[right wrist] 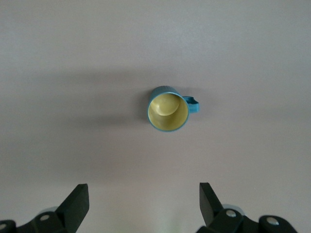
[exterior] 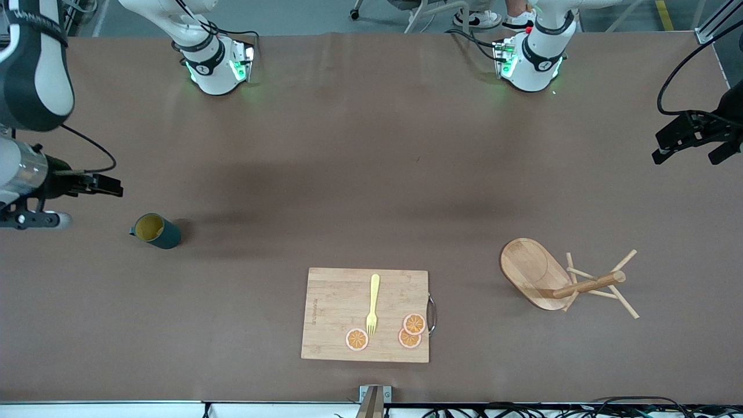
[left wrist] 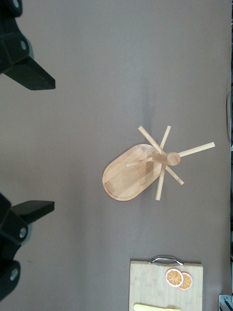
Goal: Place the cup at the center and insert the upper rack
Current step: 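Reach the right gripper down to the teal mug, then close the right gripper around the teal mug body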
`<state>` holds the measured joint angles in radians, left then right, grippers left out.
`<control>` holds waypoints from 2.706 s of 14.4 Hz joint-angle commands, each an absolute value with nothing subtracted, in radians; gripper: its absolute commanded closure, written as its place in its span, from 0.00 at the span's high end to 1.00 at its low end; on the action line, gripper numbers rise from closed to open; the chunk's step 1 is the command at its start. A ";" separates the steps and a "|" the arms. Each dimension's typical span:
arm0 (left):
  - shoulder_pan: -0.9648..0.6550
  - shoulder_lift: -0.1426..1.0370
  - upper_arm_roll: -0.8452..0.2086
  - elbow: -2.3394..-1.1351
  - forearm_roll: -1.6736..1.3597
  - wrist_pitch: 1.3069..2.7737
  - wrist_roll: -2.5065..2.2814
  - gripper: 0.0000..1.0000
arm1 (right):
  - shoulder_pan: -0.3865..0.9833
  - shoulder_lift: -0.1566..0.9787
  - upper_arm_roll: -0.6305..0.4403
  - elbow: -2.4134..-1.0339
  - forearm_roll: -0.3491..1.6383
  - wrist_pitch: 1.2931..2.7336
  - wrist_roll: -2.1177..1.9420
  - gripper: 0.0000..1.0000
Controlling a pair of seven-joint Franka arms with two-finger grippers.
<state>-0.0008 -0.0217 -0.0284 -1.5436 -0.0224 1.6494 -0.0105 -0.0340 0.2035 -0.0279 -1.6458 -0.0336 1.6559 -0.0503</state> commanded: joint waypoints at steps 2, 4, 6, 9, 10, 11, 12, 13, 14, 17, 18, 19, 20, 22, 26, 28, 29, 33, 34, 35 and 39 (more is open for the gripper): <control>-0.002 -0.032 -0.031 -1.546 -0.023 1.644 -0.009 1.00 | -0.026 0.299 -0.026 -1.629 -0.029 1.684 -0.060 1.00; 0.000 -0.029 -0.029 -1.546 -0.020 1.644 -0.009 1.00 | -0.005 0.316 -0.026 -1.652 -0.029 1.696 -0.061 1.00; 0.003 -0.026 -0.028 -1.548 -0.015 1.641 -0.009 1.00 | -0.008 0.340 -0.026 -1.701 -0.029 1.770 -0.061 1.00; 0.000 -0.031 -0.031 -1.546 -0.014 1.638 -0.008 1.00 | -0.014 0.341 -0.023 -1.781 -0.029 1.863 -0.063 1.00; -0.002 -0.032 -0.035 -1.546 -0.014 1.638 -0.008 1.00 | -0.018 0.341 -0.025 -1.804 -0.029 1.887 -0.063 1.00; -0.005 -0.032 -0.035 -1.546 -0.014 1.638 -0.008 1.00 | -0.018 0.341 -0.025 -1.822 -0.029 1.907 -0.064 1.00; -0.005 -0.032 -0.037 -1.546 -0.012 1.638 -0.006 1.00 | -0.018 0.342 -0.025 -1.835 -0.029 1.923 -0.064 1.00; -0.005 -0.031 -0.035 -1.546 -0.012 1.638 -0.006 1.00 | -0.018 0.347 -0.025 -1.839 -0.029 1.937 -0.064 1.00; -0.003 -0.029 -0.037 -1.546 -0.011 1.638 -0.005 1.00 | -0.021 0.362 -0.025 -1.842 -0.029 1.950 -0.064 0.99; -0.003 -0.029 -0.035 -1.545 -0.009 1.638 -0.006 1.00 | -0.026 0.397 -0.025 -1.853 -0.029 1.985 -0.064 0.94; -0.005 -0.028 -0.035 -1.545 -0.011 1.638 -0.006 1.00 | -0.028 0.408 -0.025 -1.853 -0.029 1.985 -0.064 0.93; -0.006 -0.029 -0.035 -1.545 -0.011 1.638 -0.006 1.00 | -0.028 0.419 -0.025 -1.853 -0.029 1.986 -0.064 0.92; -0.006 -0.029 -0.035 -1.545 -0.012 1.638 -0.008 1.00 | -0.026 0.429 -0.025 -1.852 -0.029 1.994 -0.064 0.92; -0.008 -0.026 -0.037 -1.526 -0.015 1.638 -0.006 1.00 | -0.028 0.454 -0.025 -1.852 -0.029 2.022 -0.064 0.92; -0.008 -0.025 -0.037 -1.523 -0.017 1.638 -0.006 1.00 | -0.034 0.472 -0.026 -1.850 -0.029 2.046 -0.064 0.81; -0.008 -0.025 -0.037 -1.523 -0.018 1.638 -0.008 1.00 | -0.034 0.474 -0.026 -1.848 -0.029 2.048 -0.061 0.67; -0.008 -0.025 -0.037 -1.523 -0.018 1.640 -0.008 1.00 | -0.035 0.474 -0.026 -1.848 -0.029 2.048 -0.061 0.62; -0.006 -0.025 -0.037 -1.523 -0.018 1.640 -0.008 1.00 | -0.035 0.492 -0.025 -1.845 -0.029 2.048 -0.061 0.43; -0.005 -0.025 -0.037 -1.523 -0.020 1.640 -0.006 1.00 | -0.035 0.494 -0.025 -1.845 -0.029 2.048 -0.061 0.36; -0.005 -0.025 -0.037 -1.523 -0.020 1.640 -0.006 1.00 | -0.035 0.494 -0.025 -1.845 -0.029 2.048 -0.061 0.30; -0.005 -0.025 -0.035 -1.523 -0.018 1.640 -0.006 1.00 | -0.028 0.494 -0.025 -1.844 -0.029 2.037 -0.061 0.03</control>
<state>-0.0039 -0.0213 -0.0361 -1.5343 -0.0224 1.6482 -0.0105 -0.0227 0.4948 -0.0325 -1.8442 -0.0330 2.0417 -0.0510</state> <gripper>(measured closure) 0.000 0.868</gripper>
